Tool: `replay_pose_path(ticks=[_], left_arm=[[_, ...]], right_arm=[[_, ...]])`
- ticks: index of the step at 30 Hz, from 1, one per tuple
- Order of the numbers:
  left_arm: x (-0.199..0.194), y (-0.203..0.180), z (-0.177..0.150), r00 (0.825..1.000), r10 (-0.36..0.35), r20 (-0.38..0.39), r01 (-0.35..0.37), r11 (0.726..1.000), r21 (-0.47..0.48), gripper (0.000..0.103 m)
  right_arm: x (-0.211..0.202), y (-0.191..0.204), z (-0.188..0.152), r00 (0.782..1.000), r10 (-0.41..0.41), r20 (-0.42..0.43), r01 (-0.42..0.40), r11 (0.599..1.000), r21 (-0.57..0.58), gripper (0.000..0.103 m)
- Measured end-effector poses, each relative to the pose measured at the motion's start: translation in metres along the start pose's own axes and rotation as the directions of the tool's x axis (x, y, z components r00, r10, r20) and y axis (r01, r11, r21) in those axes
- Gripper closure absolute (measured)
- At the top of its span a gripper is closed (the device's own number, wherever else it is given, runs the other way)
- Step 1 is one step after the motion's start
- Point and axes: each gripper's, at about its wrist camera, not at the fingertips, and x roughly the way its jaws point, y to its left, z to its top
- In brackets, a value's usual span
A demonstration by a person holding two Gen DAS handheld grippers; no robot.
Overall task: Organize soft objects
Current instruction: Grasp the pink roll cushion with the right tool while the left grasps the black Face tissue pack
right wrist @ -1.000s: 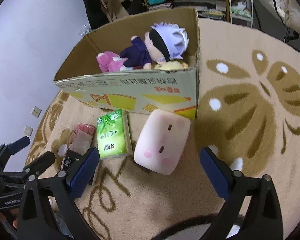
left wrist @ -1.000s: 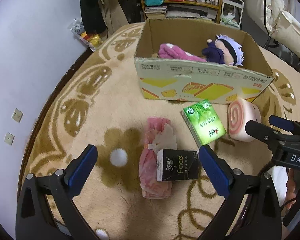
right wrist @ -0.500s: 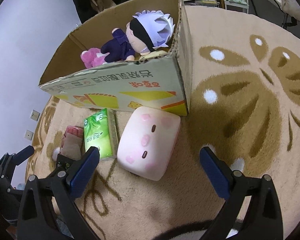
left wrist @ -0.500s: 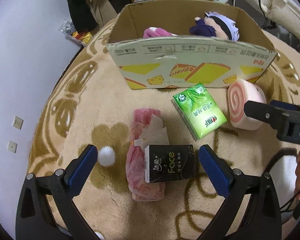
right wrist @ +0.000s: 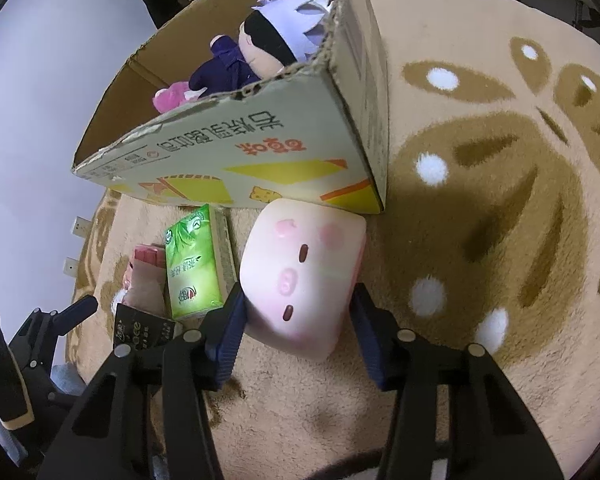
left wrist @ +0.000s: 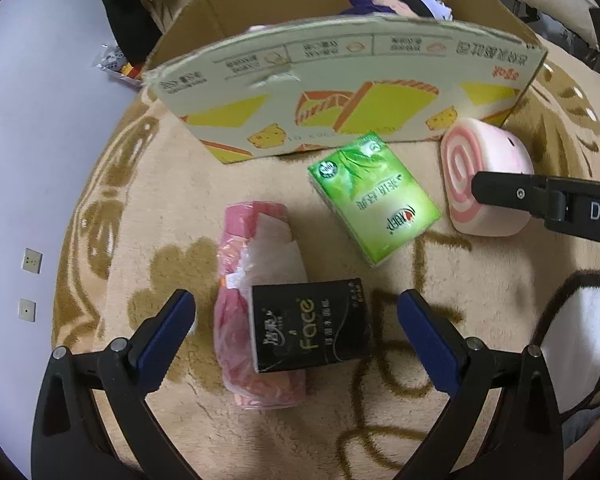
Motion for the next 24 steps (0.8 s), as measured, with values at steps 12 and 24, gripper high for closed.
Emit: replay_pose_path(ticks=[12, 24], left_arm=[[0.02, -0.01, -0.003, 0.996, 0.081, -0.042, -0.079, 0.996, 0.051, 0.022], [0.008, 0.005, -0.005, 0.999, 0.029, -0.028, -0.029, 1.0, 0.001, 0.041]], right_arm=[[0.002, -0.002, -0.001, 1.0, 0.007, -0.012, -0.007, 1.0, 0.006, 0.05], [-0.01, 0.004, -0.003, 1.0, -0.013, 0.015, 0.014, 1.0, -0.021, 0.065]])
